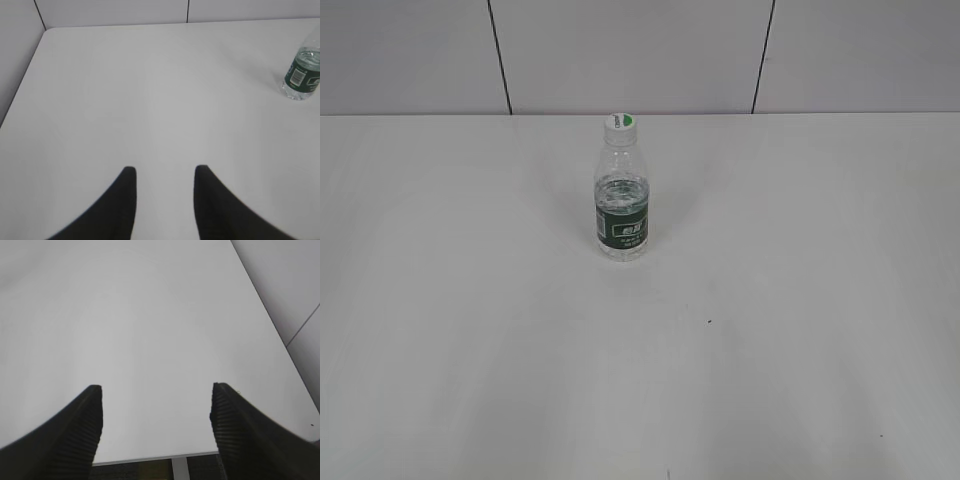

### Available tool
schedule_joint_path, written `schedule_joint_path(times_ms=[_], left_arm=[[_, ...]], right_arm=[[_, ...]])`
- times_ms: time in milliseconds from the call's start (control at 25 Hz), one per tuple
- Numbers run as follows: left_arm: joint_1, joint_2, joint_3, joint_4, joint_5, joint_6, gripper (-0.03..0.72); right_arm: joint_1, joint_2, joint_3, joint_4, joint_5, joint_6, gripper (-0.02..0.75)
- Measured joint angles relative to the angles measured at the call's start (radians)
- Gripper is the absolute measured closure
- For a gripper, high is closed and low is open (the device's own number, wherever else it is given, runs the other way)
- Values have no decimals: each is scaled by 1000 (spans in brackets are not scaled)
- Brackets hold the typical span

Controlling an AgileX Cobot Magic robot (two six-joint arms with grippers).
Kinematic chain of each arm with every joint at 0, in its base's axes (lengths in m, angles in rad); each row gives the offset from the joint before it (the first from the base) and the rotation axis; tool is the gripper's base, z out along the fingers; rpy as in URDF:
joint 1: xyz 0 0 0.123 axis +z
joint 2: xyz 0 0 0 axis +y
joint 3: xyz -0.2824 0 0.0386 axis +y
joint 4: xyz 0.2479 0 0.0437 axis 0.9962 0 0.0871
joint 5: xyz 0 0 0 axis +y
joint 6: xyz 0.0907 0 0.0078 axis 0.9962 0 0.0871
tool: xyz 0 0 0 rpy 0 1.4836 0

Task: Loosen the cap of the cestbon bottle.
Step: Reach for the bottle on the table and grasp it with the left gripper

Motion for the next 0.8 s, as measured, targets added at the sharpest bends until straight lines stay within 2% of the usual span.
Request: schedule_joint_path(times_ms=[200, 400, 800], left_arm=[[0, 1, -18, -1, -44, 0, 445], [0, 96, -49, -10, -276, 0, 445], [0, 539, -49, -18, -782, 0, 445]], right_arm=[[0, 0, 0, 0, 0, 0, 221], [0, 0, 0, 0, 0, 0, 221], [0, 0, 0, 0, 0, 0, 221]])
